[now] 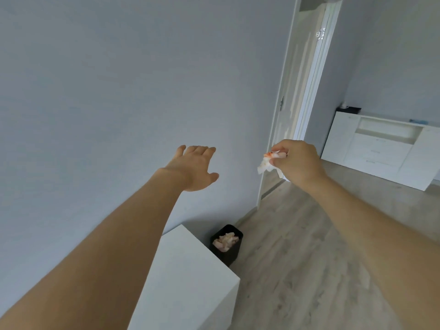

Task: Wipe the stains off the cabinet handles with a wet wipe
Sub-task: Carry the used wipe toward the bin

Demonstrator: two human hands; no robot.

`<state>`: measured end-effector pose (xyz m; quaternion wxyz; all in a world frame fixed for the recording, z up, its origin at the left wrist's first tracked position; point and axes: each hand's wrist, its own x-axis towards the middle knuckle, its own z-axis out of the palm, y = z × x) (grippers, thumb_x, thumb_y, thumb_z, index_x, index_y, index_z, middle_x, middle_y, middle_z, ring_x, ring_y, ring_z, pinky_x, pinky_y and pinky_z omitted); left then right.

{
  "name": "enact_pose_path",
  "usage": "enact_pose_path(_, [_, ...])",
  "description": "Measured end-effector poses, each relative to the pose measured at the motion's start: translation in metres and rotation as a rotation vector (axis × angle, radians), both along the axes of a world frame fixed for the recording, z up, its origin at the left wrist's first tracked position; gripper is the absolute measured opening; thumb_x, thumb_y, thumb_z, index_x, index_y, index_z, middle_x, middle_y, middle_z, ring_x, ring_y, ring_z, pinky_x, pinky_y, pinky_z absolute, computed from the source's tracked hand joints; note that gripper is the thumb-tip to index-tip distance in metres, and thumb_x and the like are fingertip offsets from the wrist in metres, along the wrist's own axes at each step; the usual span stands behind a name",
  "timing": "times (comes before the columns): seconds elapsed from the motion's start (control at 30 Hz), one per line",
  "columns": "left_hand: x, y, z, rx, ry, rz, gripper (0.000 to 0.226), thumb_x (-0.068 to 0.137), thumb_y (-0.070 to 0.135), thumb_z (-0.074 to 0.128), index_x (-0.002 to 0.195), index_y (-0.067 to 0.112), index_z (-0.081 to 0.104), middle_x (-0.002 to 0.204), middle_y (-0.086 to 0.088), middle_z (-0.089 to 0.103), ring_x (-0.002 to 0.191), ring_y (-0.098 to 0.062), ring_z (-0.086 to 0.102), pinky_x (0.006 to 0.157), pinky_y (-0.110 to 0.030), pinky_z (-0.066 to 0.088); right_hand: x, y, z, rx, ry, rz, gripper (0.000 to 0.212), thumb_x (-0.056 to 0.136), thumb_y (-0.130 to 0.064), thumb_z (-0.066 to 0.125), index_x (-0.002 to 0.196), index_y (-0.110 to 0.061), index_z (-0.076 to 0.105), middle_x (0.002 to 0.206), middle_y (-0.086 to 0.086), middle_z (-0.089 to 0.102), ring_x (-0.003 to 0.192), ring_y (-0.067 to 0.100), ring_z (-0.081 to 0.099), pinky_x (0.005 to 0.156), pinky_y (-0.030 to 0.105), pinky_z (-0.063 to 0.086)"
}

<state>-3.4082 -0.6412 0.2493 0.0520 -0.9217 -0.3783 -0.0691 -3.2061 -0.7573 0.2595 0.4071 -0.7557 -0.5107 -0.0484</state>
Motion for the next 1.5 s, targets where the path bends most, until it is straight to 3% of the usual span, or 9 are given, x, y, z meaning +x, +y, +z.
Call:
enact_pose_path(0.17, [0.06, 0.054, -0.026, -0.025, 0.031, 0.066, 0.071, 0.097, 0.047, 0.04, 0.152, 0.019, 0.006, 0.158, -0.001, 0.013, 0.145, -0.021, 0.009, 0.119, -0.042, 0.001, 0.063, 0.08, -0.022, -0.054, 0.006, 0.103, 0.024, 0.083, -0.014, 0.066, 0.107, -0.011, 0.067, 0.109, 0.008, 0.066, 0.099, 0.02, 0.059, 0.079, 0.021, 0.041])
enact_pose_path(0.5, [0.167, 0.203, -0.063, -0.074, 0.029, 0.204, 0.071, 0.096, 0.046, 0.041, 0.152, 0.018, 0.007, 0.158, -0.001, 0.014, 0.145, -0.021, 0.008, 0.119, -0.042, 0.0, 0.158, 0.261, -0.044, -0.069, -0.075, 0.278, 0.021, 0.084, -0.015, 0.064, 0.104, -0.012, 0.068, 0.108, 0.007, 0.065, 0.097, 0.02, 0.059, 0.074, 0.02, 0.038])
enact_pose_path(0.87, [0.273, 0.32, -0.128, -0.163, 0.094, 0.315, 0.069, 0.096, 0.045, 0.04, 0.152, 0.017, 0.01, 0.157, -0.001, 0.018, 0.145, -0.02, 0.01, 0.119, -0.041, 0.0, 0.287, 0.42, -0.111, -0.237, -0.076, 0.419, 0.018, 0.084, -0.012, 0.064, 0.101, -0.008, 0.069, 0.104, 0.01, 0.067, 0.095, 0.024, 0.061, 0.08, 0.029, 0.047])
enact_pose_path(1.2, [0.359, 0.389, -0.295, -0.536, 0.14, 0.535, 0.07, 0.098, 0.049, 0.035, 0.153, 0.019, 0.002, 0.16, -0.002, -0.002, 0.147, -0.02, -0.003, 0.119, -0.042, -0.001, 0.371, 0.541, -0.275, -0.553, 0.017, 0.688, 0.017, 0.086, -0.013, 0.063, 0.102, -0.009, 0.068, 0.102, 0.008, 0.067, 0.092, 0.019, 0.061, 0.073, 0.024, 0.044])
enact_pose_path(1.5, [0.36, 0.416, -0.461, -0.725, 0.171, 0.576, 0.071, 0.097, 0.05, 0.035, 0.153, 0.02, 0.002, 0.16, -0.001, -0.003, 0.146, -0.018, -0.007, 0.117, -0.04, -0.005, 0.377, 0.567, -0.464, -0.801, 0.085, 0.693, 0.013, 0.085, -0.01, 0.061, 0.093, -0.008, 0.07, 0.093, 0.009, 0.07, 0.08, 0.02, 0.059, 0.061, 0.026, 0.039])
